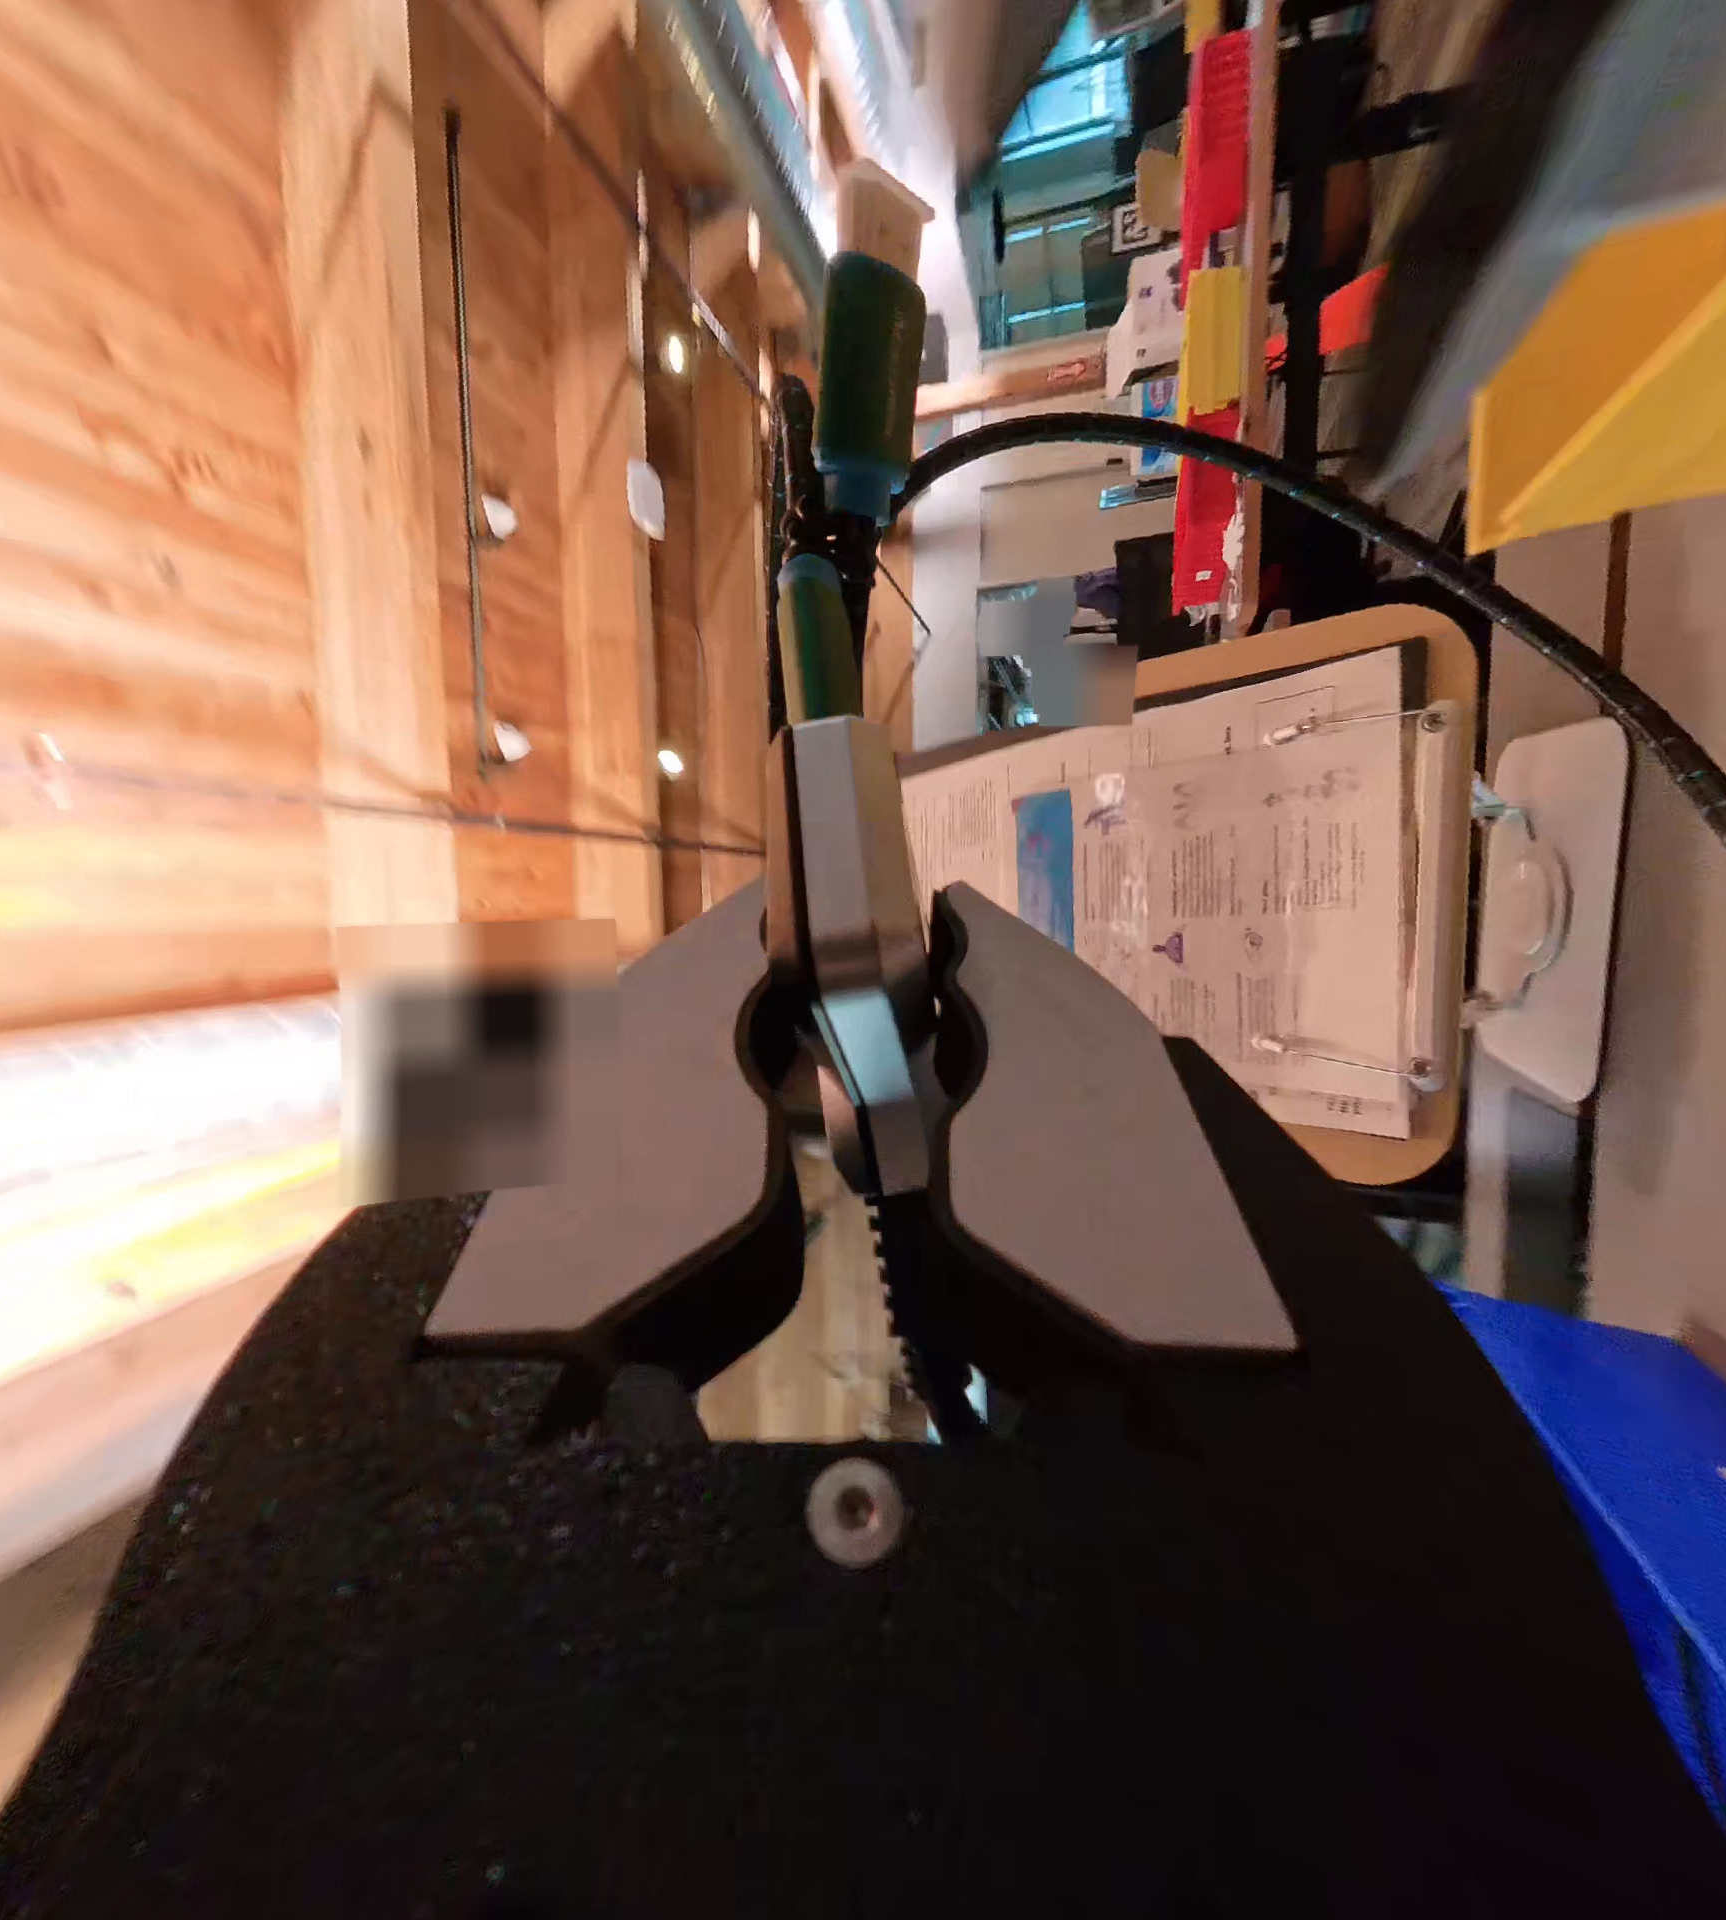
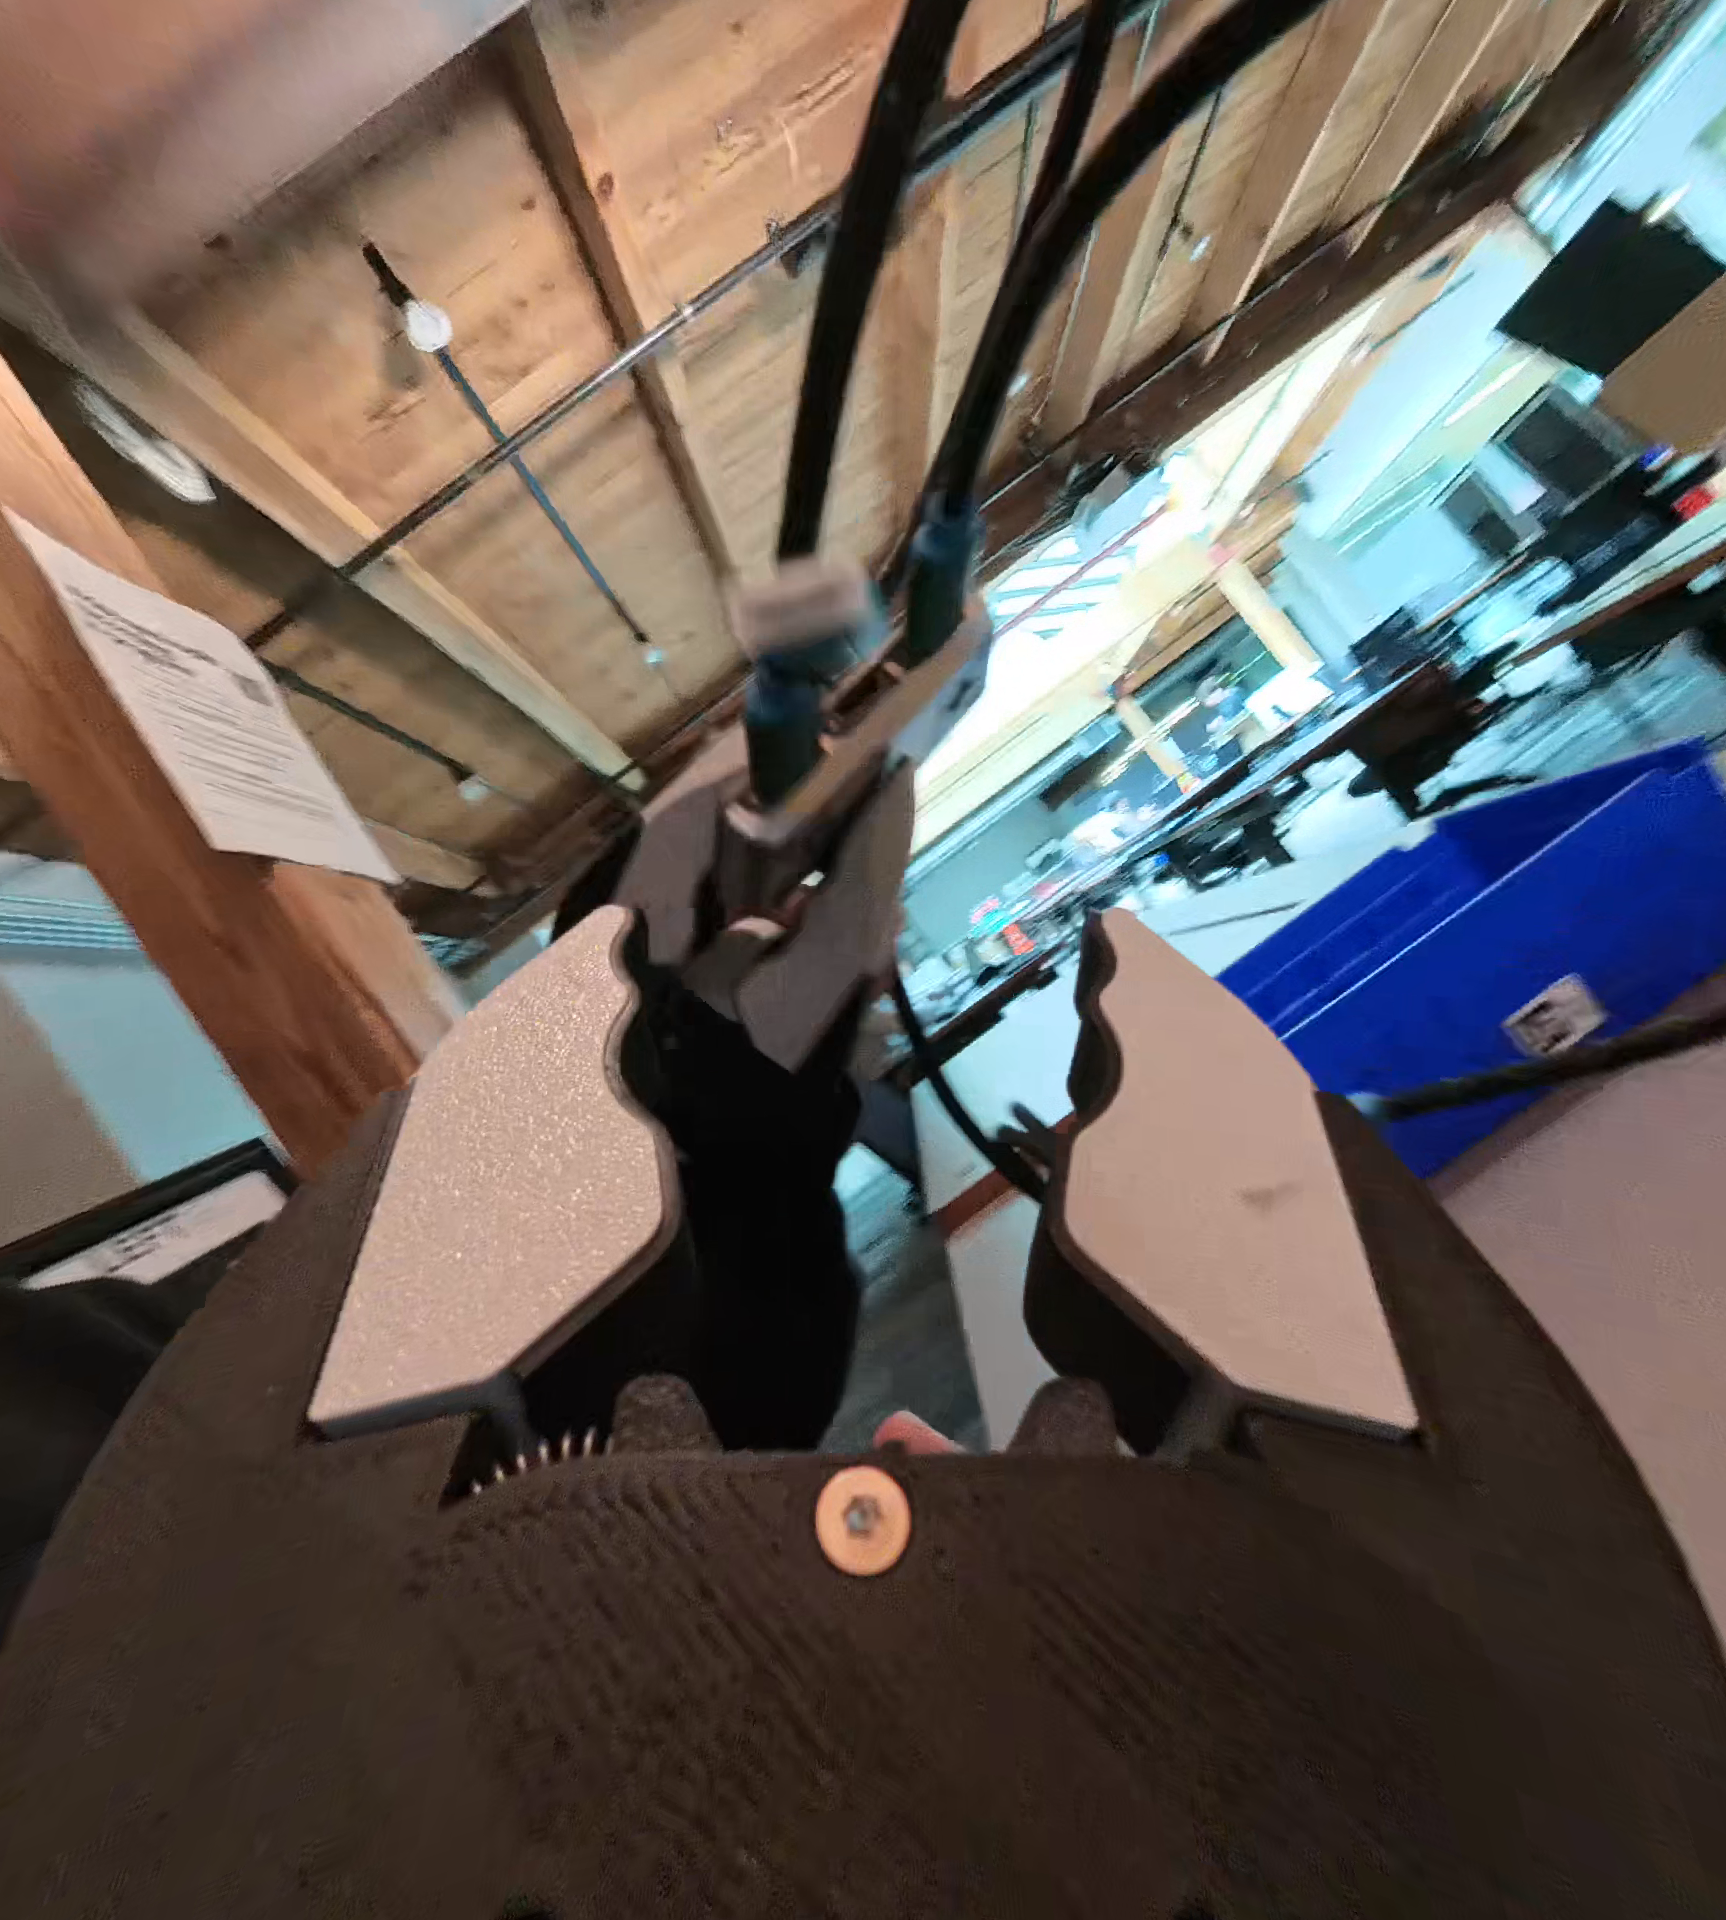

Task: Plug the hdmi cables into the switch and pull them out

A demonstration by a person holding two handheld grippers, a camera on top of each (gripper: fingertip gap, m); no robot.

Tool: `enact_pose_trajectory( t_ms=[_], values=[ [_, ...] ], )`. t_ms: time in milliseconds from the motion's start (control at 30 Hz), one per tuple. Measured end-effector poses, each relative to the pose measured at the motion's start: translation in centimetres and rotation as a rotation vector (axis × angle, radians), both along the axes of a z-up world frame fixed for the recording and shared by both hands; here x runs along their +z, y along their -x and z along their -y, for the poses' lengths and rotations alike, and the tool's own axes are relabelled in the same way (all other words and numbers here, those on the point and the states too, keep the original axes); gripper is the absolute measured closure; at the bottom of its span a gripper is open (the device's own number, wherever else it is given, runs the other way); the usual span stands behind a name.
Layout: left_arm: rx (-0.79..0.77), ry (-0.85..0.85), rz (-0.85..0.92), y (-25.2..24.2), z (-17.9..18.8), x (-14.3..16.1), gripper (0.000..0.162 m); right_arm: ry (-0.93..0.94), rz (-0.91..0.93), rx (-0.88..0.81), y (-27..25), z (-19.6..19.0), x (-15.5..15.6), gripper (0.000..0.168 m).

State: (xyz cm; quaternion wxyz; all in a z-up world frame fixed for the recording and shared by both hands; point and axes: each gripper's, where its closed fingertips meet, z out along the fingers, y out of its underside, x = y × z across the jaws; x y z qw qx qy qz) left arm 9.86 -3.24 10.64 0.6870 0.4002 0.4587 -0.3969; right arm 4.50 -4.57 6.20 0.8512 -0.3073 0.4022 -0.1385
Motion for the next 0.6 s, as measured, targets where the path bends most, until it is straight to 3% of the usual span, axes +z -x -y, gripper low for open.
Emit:
enact_pose_trajectory(
  t_ms=[100, 167, 267, 367, 467, 533, 600],
  values=[
    [-0.021, -0.084, 0.090, 2.0, 1.3, -3.9, 0.140, -0.010, -0.021, 0.088, -0.4, -1.4, -0.7, 0.092],
    [-0.039, -0.113, 0.135, 3.0, 1.9, -5.4, 0.140, -0.091, -0.002, 0.058, -0.6, -0.7, -0.6, 0.107],
    [-0.055, -0.117, 0.169, 3.9, 2.3, -6.5, 0.140, -0.201, -0.047, 0.052, -1.3, 0.3, -1.6, 0.134],
    [-0.029, -0.157, 0.158, 3.3, 2.8, -7.4, 0.140, -0.214, -0.059, 0.080, -1.7, 0.7, -2.7, 0.136],
    [-0.008, -0.142, 0.118, 2.8, 2.8, -7.5, 0.138, -0.295, -0.071, 0.072, -2.2, 1.5, -3.3, 0.146],
    [0.021, -0.099, 0.037, 1.9, 2.4, -6.9, 0.114, -0.345, -0.077, 0.068, -2.3, 2.5, -3.8, 0.148],
    [0.022, -0.103, -0.101, 1.2, 1.8, -7.2, 0.113, -0.326, -0.090, 0.052, -2.4, 3.1, -4.2, 0.148]
  ],
)
